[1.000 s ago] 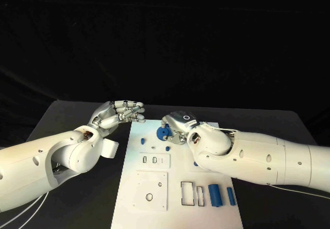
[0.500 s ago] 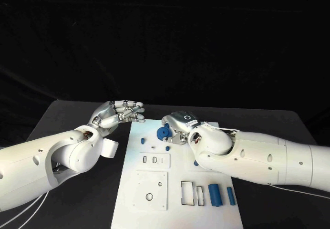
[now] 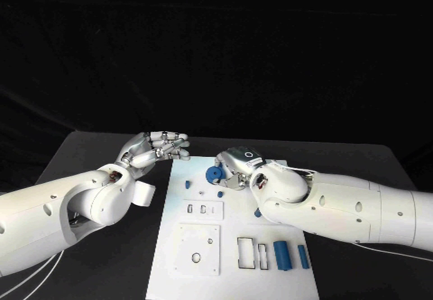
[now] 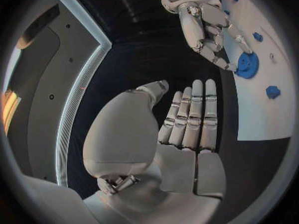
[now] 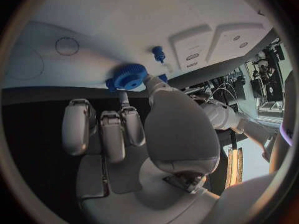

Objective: Assemble the parts on the task board

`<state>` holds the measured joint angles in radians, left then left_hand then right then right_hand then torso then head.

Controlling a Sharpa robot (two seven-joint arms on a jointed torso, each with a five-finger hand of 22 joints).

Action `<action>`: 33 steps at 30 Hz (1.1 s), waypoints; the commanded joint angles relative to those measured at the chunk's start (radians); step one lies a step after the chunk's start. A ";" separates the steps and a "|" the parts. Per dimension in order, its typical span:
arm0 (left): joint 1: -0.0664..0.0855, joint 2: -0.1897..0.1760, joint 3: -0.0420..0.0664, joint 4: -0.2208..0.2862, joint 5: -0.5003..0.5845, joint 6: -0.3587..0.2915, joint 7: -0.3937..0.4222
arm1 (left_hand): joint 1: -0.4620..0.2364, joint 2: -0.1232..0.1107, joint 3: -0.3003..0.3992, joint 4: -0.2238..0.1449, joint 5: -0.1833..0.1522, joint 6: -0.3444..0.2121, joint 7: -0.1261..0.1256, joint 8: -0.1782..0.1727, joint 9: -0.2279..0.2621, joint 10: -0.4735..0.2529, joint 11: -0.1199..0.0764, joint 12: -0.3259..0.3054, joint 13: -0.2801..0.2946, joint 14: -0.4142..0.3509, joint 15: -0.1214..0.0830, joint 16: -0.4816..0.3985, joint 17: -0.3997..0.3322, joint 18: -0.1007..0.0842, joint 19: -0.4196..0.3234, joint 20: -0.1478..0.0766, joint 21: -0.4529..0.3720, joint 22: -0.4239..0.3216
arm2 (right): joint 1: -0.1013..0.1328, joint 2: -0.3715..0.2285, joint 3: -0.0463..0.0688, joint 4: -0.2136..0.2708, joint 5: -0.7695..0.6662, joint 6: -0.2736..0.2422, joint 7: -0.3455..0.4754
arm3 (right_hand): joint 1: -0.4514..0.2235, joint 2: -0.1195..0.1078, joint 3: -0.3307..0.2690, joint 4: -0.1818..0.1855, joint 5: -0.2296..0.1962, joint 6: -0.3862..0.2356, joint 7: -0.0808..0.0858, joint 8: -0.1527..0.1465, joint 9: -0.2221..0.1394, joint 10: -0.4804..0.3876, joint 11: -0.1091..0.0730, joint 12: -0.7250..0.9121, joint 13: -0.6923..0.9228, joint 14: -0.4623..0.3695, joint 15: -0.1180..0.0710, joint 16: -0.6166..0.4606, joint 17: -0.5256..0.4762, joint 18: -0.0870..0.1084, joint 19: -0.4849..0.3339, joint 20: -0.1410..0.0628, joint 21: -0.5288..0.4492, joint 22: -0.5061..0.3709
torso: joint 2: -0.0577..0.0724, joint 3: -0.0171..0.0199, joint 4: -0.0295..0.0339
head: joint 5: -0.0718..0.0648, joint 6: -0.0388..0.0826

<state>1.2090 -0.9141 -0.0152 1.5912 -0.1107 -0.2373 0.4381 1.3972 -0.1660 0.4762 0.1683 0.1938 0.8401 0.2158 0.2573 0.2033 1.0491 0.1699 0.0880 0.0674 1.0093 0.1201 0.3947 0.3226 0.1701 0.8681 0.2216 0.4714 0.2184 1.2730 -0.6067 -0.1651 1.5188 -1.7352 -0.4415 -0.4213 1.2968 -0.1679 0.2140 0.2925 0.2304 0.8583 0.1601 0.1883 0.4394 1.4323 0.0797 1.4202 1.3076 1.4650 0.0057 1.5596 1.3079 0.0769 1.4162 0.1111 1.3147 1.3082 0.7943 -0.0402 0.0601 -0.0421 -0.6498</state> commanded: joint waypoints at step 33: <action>0.000 0.002 0.001 -0.006 -0.005 0.016 0.003 | 0.003 -0.001 0.008 -0.013 -0.004 -0.009 0.024 -0.007 -0.001 -0.002 0.007 -0.008 0.001 -0.015 0.000 0.006 0.007 0.009 -0.011 0.000 0.009 0.005 | -0.001 -0.032 0.000 0.015 0.054 0.031 0.002 | -0.062 0.025 0.004 0.000 -0.001 0.015 0.000 -0.010 0.000 0.015 -0.002 0.013 0.105 0.097 0.000 0.003 0.220 -0.012 0.011 -0.001 0.014 0.016 | 0.000 0.0009 -0.0014 | 0.002 -0.004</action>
<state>1.2090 -0.9139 -0.0152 1.5839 -0.1113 -0.2369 0.4352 1.3972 -0.1660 0.4831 0.1613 0.1938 0.8364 0.2121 0.2538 0.2033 1.0491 0.1699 0.0842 0.0673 1.0022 0.1200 0.3947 0.3284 0.1701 0.8611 0.2214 0.4752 0.2215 1.2728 -0.6325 -0.1653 1.5271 -1.6682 -0.4132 -0.4160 1.2460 -0.1459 0.2141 0.2925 0.2304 0.8654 0.1600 0.1815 0.4387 1.4390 0.0793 1.4308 1.3074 1.4649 0.0055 1.5596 1.3076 0.0770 1.4199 0.1073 1.3263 1.3078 0.7950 -0.0392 0.0597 -0.0397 -0.6549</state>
